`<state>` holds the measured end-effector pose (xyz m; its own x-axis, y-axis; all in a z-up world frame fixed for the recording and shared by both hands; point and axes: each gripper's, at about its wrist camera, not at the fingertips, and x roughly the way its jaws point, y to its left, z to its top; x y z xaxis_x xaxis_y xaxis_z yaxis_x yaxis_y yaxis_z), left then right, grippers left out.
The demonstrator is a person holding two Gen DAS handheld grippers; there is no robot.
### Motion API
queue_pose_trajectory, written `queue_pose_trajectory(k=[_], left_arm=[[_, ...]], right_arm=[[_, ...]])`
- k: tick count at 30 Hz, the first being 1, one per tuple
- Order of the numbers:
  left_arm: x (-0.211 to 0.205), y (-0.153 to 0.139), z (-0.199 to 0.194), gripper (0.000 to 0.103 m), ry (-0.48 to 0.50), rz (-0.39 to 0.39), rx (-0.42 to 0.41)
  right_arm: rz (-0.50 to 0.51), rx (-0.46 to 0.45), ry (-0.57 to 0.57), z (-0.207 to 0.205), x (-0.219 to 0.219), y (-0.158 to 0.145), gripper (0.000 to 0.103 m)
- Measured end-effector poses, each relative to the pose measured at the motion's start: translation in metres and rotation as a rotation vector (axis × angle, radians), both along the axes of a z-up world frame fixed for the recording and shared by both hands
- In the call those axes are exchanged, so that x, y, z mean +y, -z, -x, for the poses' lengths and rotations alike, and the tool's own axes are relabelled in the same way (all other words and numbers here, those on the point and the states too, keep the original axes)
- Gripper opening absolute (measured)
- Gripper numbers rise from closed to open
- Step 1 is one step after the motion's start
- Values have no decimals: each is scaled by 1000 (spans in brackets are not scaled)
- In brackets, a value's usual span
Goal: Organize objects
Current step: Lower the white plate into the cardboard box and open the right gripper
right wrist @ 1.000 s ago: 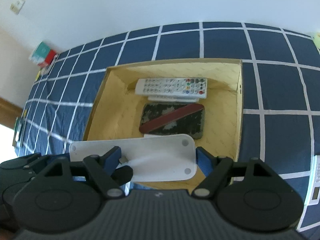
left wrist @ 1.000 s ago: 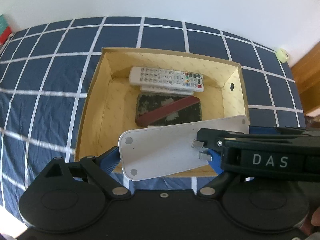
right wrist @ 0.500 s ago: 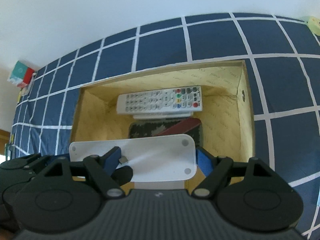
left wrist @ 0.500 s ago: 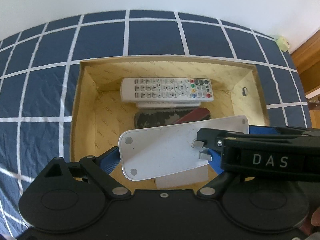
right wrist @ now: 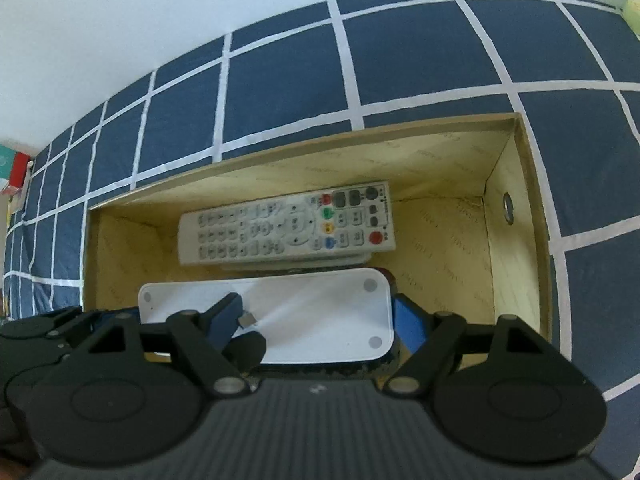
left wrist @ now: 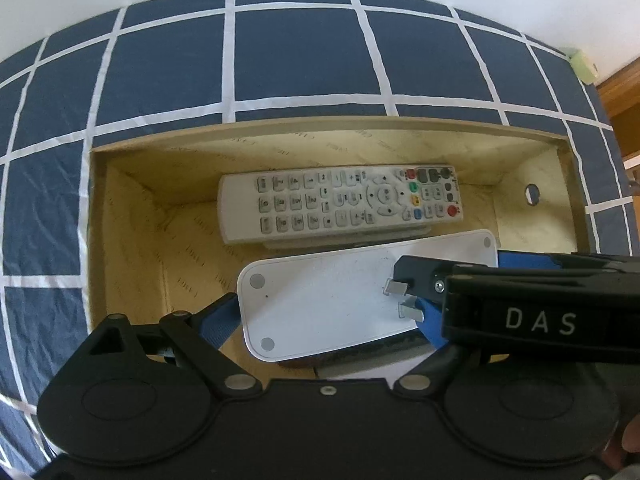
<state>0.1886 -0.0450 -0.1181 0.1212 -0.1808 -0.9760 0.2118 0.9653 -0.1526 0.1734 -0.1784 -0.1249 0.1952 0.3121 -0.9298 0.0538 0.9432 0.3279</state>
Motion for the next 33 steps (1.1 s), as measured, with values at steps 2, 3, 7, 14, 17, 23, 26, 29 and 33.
queue_pose_trajectory(k=[2, 3, 7, 14, 17, 23, 26, 29, 33], left_arm=[[0, 4, -3, 92, 9, 3, 8], [1, 7, -4, 92, 10, 3, 14], [4, 13, -7, 92, 9, 3, 25], [6, 20, -13, 93, 14, 6, 35], [6, 22, -14, 93, 7, 12, 40], [9, 22, -15, 93, 0, 24, 46], [9, 18, -13, 93, -4, 19, 34], [10, 11, -11, 94, 0, 14, 14], [13, 1, -6, 94, -12, 14, -2]], right_arm=[[0, 9, 3, -3, 0, 4, 80], [1, 14, 2, -4, 1, 6, 80], [3, 26, -3, -7, 4, 12, 80], [7, 38, 1, -12, 6, 18, 80], [13, 41, -1, -13, 7, 18, 80], [25, 46, -1, -14, 8, 17, 80], [32, 37, -10, -14, 9, 12, 81], [39, 24, -11, -13, 10, 7, 81], [42, 2, -7, -8, 9, -5, 81]])
